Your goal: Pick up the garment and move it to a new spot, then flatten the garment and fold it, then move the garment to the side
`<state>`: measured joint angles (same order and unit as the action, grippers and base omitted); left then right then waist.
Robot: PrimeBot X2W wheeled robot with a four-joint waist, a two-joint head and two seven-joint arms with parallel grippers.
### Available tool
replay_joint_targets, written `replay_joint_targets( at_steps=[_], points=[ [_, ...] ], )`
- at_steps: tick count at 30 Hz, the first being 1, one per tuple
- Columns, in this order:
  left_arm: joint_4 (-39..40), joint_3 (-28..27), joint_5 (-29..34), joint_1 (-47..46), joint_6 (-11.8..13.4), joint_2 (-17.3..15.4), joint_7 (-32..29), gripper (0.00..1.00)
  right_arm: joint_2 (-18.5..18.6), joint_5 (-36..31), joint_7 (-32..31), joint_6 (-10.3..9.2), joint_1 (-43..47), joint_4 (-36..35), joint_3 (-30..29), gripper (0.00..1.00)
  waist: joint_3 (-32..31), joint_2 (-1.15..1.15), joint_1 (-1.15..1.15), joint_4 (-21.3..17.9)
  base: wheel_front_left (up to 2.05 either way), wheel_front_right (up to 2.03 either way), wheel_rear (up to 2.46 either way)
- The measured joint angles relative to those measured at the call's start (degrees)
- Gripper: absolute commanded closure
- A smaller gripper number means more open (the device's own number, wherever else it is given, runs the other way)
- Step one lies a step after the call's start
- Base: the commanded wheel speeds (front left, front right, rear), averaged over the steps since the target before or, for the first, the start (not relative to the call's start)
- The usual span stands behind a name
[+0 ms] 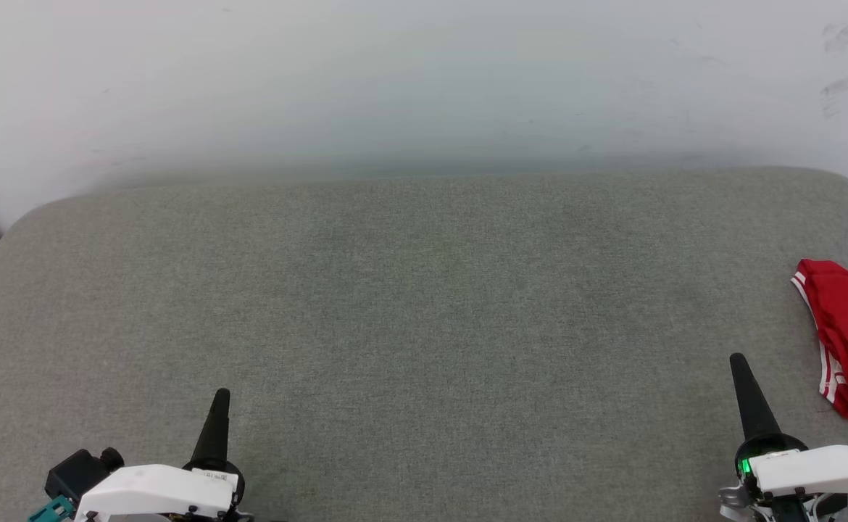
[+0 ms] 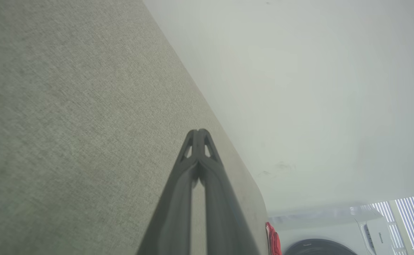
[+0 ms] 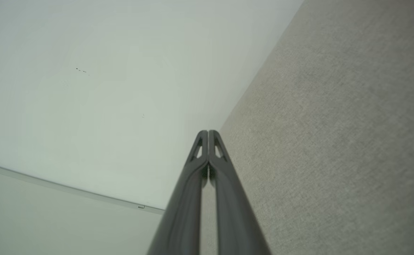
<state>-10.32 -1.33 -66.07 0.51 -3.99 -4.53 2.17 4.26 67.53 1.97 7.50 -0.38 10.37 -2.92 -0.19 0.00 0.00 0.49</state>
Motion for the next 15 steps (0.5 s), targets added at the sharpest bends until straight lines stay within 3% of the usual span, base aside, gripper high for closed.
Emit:
replay_joint_targets(
  at_steps=[15],
  points=[
    [-1.07, -0.91, -8.58, -2.09, -1.03, 0.01, -2.10, 1.00, 0.01, 8.15, -2.02, 0.00, -1.82, 1.01, -0.43, 1.00, 0.10, 0.00, 0.00, -0.13, 0.00, 0.00, 0.00]
  ],
)
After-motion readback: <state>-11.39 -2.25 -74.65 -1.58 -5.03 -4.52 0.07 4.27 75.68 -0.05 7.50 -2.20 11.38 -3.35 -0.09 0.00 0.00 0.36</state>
